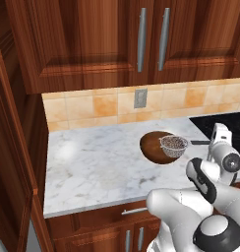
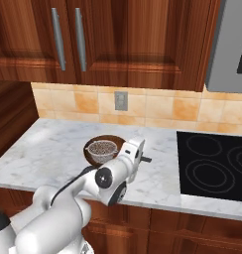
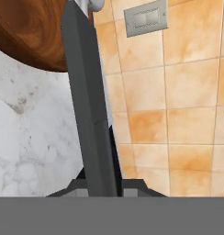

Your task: Open the cabinet and setup a tea strainer by placing it in the bowl upright.

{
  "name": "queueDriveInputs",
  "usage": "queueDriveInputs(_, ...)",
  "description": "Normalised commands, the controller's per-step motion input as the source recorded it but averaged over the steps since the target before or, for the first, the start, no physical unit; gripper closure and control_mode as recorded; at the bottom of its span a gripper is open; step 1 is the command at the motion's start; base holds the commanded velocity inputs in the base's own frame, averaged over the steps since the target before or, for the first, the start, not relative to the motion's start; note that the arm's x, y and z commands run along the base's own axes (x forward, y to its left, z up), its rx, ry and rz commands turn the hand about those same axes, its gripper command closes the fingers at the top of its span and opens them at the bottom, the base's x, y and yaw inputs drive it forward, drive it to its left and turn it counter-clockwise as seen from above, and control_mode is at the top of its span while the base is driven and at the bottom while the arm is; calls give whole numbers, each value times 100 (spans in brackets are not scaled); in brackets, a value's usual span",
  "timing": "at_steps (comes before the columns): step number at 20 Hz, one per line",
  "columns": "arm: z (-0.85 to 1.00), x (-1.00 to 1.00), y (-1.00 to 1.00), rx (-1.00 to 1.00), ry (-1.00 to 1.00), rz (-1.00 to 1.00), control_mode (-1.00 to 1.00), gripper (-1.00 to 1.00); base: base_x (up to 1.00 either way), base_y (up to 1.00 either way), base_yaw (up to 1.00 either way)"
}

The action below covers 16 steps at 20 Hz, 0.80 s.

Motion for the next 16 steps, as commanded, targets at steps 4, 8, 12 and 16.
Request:
queueDriveInputs(4, 0, 0, 29, 0, -3, 0, -100, 100, 0, 0, 0)
queueDriveInputs(8, 0, 0, 35, 0, -4, 0, -100, 100, 0, 0, 0)
queueDriveInputs(12, -1, 0, 33, 0, -4, 0, -100, 100, 0, 0, 0)
queueDriveInputs(16, -3, 0, 34, 0, -4, 0, -100, 100, 0, 0, 0)
